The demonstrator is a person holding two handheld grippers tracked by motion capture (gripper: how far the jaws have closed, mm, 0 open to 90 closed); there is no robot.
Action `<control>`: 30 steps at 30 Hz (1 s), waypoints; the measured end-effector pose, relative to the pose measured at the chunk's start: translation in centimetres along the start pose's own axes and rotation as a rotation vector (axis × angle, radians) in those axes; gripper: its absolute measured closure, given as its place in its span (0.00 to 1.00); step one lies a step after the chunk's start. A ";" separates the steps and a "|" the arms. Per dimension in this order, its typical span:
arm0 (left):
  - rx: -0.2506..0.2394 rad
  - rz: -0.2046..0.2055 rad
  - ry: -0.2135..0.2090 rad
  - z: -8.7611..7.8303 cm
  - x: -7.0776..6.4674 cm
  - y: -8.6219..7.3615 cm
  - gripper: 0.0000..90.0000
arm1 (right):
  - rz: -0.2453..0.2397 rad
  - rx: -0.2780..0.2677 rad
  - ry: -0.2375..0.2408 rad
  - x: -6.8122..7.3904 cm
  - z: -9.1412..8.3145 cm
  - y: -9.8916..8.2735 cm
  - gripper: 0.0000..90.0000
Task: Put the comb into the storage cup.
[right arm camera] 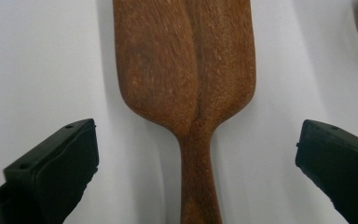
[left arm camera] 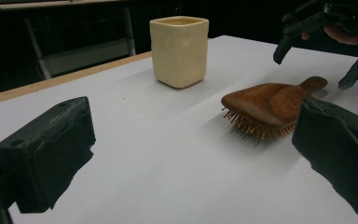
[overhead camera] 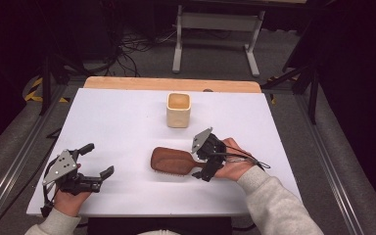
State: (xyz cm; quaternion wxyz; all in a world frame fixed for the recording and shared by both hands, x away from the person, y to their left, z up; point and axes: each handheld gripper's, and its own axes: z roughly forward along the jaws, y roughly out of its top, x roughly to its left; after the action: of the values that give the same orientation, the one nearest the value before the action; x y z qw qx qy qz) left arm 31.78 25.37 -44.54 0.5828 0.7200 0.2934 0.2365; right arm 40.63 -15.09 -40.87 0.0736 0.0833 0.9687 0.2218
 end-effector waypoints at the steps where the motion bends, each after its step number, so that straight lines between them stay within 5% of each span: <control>1: 0.002 0.000 0.001 0.0 0.0 0.0 0.00 | 0.002 0.001 0.005 -0.1 0.1 0.0 0.00; 14: 0.002 0.002 0.000 0.0 0.0 0.0 0.00 | 0.003 0.062 0.032 -0.9 1.4 -0.2 0.03; 20: 0.002 0.003 0.001 0.0 0.1 0.0 0.00 | -0.022 0.119 0.044 -0.7 1.9 0.1 0.18; 24: 0.005 0.004 0.002 0.0 0.0 0.0 0.00 | -0.018 0.186 0.073 -0.6 2.5 0.3 0.37; 30: 0.006 0.004 0.002 0.0 0.0 0.0 0.00 | -0.032 0.213 0.112 -0.7 2.8 0.3 0.61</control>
State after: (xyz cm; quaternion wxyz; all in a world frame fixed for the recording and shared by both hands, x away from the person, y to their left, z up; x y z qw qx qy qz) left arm 31.83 25.38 -44.58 0.5798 0.7222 0.2932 0.2374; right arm 41.86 -13.74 -43.14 0.0138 0.0626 0.9906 0.1207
